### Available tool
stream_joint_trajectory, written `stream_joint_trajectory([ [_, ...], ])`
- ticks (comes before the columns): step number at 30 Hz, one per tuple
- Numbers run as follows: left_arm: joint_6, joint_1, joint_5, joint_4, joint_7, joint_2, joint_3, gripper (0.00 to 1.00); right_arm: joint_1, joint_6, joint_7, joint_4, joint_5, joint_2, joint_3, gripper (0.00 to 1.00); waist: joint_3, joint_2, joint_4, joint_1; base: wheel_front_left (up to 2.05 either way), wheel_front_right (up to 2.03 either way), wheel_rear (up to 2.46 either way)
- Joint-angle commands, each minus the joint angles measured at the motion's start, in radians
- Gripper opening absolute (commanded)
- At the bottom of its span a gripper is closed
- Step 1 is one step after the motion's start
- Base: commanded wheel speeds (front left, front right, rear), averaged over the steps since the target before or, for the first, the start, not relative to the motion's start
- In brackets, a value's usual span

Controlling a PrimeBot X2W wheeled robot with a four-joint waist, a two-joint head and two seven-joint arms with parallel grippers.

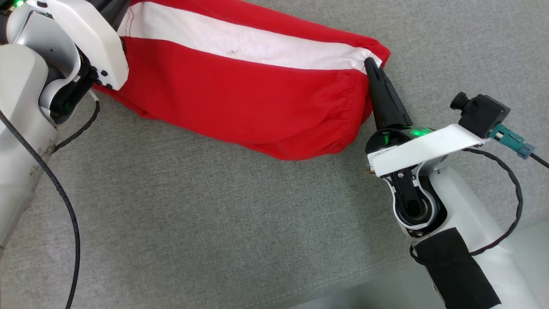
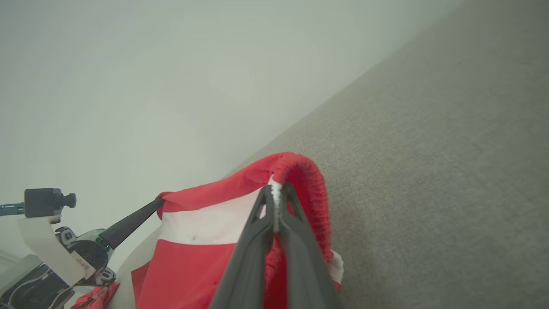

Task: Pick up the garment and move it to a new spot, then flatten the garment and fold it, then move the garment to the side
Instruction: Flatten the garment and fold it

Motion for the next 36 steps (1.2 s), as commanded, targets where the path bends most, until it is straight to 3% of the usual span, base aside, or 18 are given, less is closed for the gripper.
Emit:
stream_joint_trajectory([
  [1,-0.006,-0.050,-0.002,0.004,-0.007,0.030,0.027,0.00,-0.006,0.000,-0.013,-0.013,0.013,0.009,0.020,0.05,0.004,0.0000,-0.007,0.0001,0.00,0.00,0.00],
  [2,-0.009,-0.056,-0.008,0.025,-0.011,0.024,0.022,0.15,-0.009,0.000,-0.013,-0.010,0.014,0.009,0.024,0.39,0.005,0.0000,-0.009,0.0001,0.00,0.00,0.00],
  [3,-0.012,-0.060,-0.015,0.043,-0.010,0.017,0.016,0.38,-0.011,0.000,-0.013,-0.014,0.019,0.009,0.030,0.72,0.005,0.0000,-0.010,0.0001,0.00,0.00,0.00],
  [4,-0.014,-0.065,-0.018,0.057,-0.014,0.013,0.008,0.95,-0.011,0.000,-0.013,-0.015,0.025,0.009,0.037,1.00,0.004,0.0000,-0.011,0.0001,0.00,0.00,0.00],
  [5,-0.016,-0.070,-0.020,0.065,-0.026,0.009,0.002,1.00,-0.011,0.000,-0.013,-0.015,0.026,0.009,0.041,1.00,0.004,0.0000,-0.012,0.0001,0.00,0.00,0.00],
  [10,-0.018,-0.086,-0.028,0.066,-0.098,0.001,-0.027,1.00,0.007,0.000,-0.013,-0.029,0.002,0.009,0.033,1.00,-0.005,0.0000,-0.001,0.0001,0.00,0.00,0.00],
  [13,-0.017,-0.083,-0.020,0.049,-0.153,0.013,-0.029,1.00,0.035,0.000,-0.013,-0.048,-0.050,0.009,0.007,1.00,-0.022,0.0000,0.018,0.0001,0.00,0.00,0.00],
  [16,0.010,-0.048,-0.014,0.010,-0.205,0.031,-0.018,1.00,0.079,0.000,-0.013,-0.053,-0.147,0.009,-0.029,1.00,-0.048,0.0000,0.042,0.0001,0.00,0.00,0.00],
  [22,0.154,0.109,-0.021,-0.178,-0.308,0.098,0.034,1.00,0.181,0.000,-0.013,-0.051,-0.334,0.009,-0.112,1.00,-0.106,0.0000,0.105,0.0001,0.00,0.00,0.00],
  [29,0.373,0.375,-0.004,-0.488,-0.365,0.188,0.089,1.00,0.280,0.000,-0.013,-0.134,-0.539,-0.001,-0.197,1.00,-0.167,0.0000,0.168,0.0001,0.00,0.00,0.00],
  [36,0.543,0.630,0.036,-0.703,-0.378,0.224,0.102,1.00,0.377,0.000,-0.013,-0.230,-0.669,-0.004,-0.242,1.00,-0.236,0.0000,0.209,0.0001,0.00,0.00,0.00],
])
